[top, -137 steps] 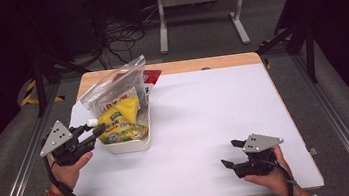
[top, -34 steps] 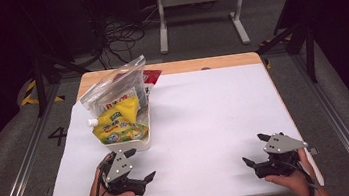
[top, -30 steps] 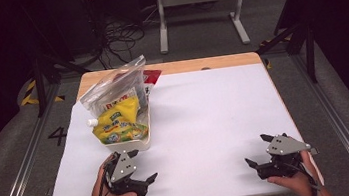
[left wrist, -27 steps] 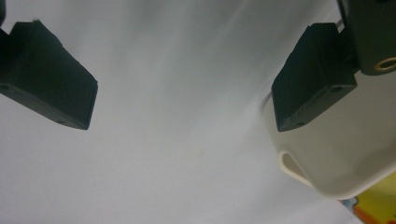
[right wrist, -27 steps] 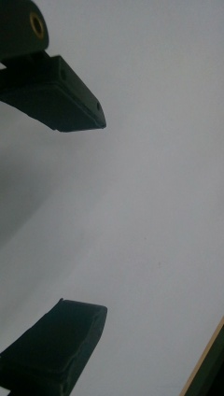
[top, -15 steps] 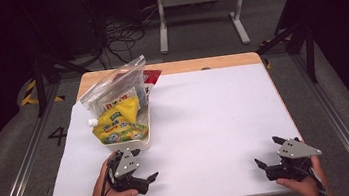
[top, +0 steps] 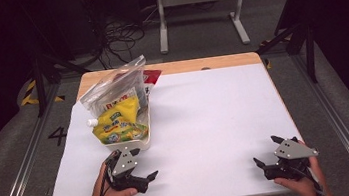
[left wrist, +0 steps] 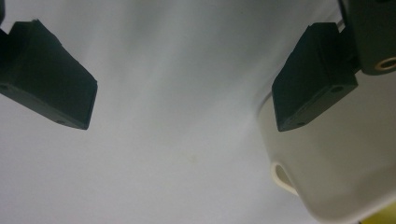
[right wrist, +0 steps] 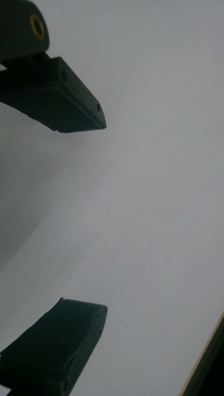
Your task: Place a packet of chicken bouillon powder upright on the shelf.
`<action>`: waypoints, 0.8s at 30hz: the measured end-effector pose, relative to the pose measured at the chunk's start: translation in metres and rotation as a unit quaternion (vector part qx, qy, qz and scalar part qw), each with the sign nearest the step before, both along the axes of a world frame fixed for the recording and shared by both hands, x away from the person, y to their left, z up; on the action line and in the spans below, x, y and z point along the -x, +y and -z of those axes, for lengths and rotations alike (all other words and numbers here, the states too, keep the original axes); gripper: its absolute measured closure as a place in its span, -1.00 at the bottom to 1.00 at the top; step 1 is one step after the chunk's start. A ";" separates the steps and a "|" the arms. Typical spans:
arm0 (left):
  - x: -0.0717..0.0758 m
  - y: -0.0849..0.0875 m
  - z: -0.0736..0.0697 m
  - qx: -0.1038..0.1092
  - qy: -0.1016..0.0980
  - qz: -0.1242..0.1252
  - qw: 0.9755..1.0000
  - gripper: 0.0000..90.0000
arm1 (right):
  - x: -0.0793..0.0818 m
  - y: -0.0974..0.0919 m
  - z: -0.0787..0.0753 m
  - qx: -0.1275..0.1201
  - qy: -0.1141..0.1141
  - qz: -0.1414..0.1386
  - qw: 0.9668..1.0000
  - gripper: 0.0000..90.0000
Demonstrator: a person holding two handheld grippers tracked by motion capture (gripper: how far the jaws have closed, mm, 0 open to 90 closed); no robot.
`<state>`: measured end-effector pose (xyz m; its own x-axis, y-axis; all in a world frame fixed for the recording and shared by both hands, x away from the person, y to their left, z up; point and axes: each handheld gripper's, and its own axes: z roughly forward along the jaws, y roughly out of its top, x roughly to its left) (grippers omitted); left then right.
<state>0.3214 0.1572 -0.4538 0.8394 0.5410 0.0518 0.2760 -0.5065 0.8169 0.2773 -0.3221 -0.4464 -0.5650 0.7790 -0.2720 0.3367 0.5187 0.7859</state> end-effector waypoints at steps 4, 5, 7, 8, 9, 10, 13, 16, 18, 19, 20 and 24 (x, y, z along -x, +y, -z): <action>0.000 0.001 0.002 -0.003 0.007 0.000 1.000 -0.83 | -0.001 -0.001 -0.001 -0.007 -0.003 0.006 1.000 -0.78; 0.000 0.001 0.002 -0.006 0.007 0.000 1.000 -0.83 | -0.001 -0.001 -0.002 -0.008 -0.004 0.006 1.000 -0.78; 0.000 0.000 0.002 -0.007 0.008 0.001 1.000 -0.83 | 0.000 0.000 -0.003 -0.009 -0.008 0.004 1.000 -0.78; 0.001 0.000 0.002 -0.006 0.008 0.002 1.000 -0.83 | 0.001 0.000 -0.004 -0.011 -0.010 0.004 1.000 -0.78; 0.001 0.000 0.002 -0.006 0.006 0.003 1.000 -0.83 | 0.001 0.000 -0.004 -0.012 -0.010 0.004 1.000 -0.78; 0.000 -0.001 0.002 -0.005 0.006 0.003 1.000 -0.83 | 0.001 0.000 -0.004 -0.011 -0.012 0.004 1.000 -0.78; -0.001 -0.001 0.002 -0.008 0.008 0.003 1.000 -0.83 | 0.001 0.000 -0.003 -0.009 -0.011 0.002 1.000 -0.78; -0.001 -0.001 0.002 -0.008 0.007 0.005 1.000 -0.83 | 0.001 0.001 -0.003 -0.009 -0.010 0.002 1.000 -0.78; -0.001 -0.001 0.002 -0.008 0.007 0.004 1.000 -0.83 | 0.001 0.001 -0.003 -0.009 -0.010 0.002 1.000 -0.78; -0.001 -0.001 0.002 -0.007 0.007 0.004 1.000 -0.83 | 0.001 0.001 -0.002 -0.009 -0.009 0.002 1.000 -0.78; -0.001 -0.001 0.002 -0.007 0.007 0.004 1.000 -0.83 | 0.001 0.002 -0.002 -0.008 -0.009 0.002 1.000 -0.78; -0.001 -0.001 0.002 -0.007 0.007 0.005 1.000 -0.83 | 0.001 0.002 -0.002 -0.006 -0.009 0.001 1.000 -0.78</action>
